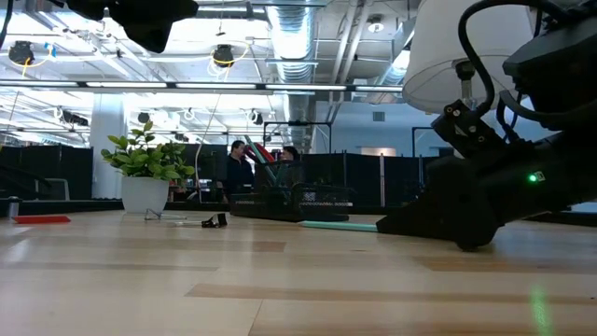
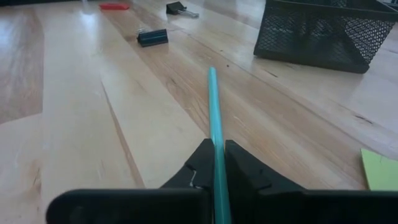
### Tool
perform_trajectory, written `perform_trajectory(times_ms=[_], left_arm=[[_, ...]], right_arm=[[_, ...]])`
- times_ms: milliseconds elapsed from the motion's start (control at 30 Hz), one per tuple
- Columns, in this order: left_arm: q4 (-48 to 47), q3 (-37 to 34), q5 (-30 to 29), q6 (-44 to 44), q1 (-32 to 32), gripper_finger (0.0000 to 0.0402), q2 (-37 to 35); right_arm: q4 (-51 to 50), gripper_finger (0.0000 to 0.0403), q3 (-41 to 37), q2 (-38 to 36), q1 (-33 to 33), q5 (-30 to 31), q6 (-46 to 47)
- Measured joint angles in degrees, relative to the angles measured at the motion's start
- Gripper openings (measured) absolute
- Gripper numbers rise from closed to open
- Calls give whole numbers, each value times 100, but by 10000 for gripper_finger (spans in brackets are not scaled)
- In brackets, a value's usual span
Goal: Pick and place office supplies into organizer
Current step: Put the blue pencil into the desk organizer
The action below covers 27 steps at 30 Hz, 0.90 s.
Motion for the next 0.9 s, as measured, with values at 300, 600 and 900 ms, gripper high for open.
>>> perform_trajectory(times_ms=[300, 600, 900], left_arm=[[-547, 0, -308, -594, 110, 125, -1], [-1209, 0, -252, -1316, 594, 125, 55], [-543, -2, 740, -456, 1777, 125, 535]], right_arm=[[37, 13, 0, -7, -35, 19, -21], [33, 19, -24, -240, -61, -131, -417], [320, 23, -17, -240, -174, -183, -781]])
